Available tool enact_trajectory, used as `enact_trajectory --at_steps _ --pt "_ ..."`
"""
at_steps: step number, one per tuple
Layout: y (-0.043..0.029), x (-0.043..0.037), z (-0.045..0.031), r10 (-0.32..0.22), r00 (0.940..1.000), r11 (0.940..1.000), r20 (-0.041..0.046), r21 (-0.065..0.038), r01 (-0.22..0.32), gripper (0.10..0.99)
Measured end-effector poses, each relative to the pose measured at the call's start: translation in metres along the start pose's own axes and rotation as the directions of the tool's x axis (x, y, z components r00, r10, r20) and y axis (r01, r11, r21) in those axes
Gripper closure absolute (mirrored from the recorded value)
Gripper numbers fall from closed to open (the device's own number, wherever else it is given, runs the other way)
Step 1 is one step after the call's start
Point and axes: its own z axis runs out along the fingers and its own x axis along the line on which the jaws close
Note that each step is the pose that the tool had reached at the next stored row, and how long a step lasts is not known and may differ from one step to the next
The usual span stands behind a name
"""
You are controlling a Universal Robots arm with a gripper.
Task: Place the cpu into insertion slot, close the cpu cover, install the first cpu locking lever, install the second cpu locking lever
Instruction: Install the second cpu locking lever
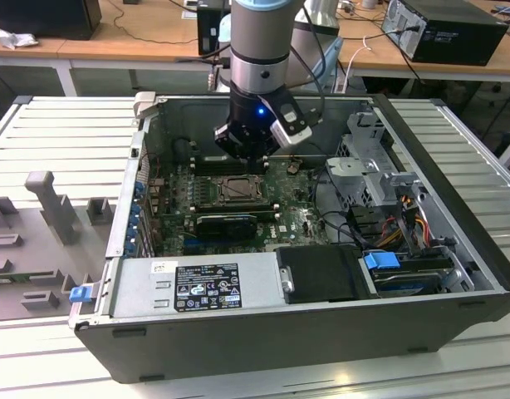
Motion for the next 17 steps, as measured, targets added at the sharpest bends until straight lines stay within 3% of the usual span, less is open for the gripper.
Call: enact_trajectory --at_steps 17 --pt "-0.0141 0.0010 -0.0013 0.000 1.0000 1.0000 0.0000 0.000 0.000 0.980"
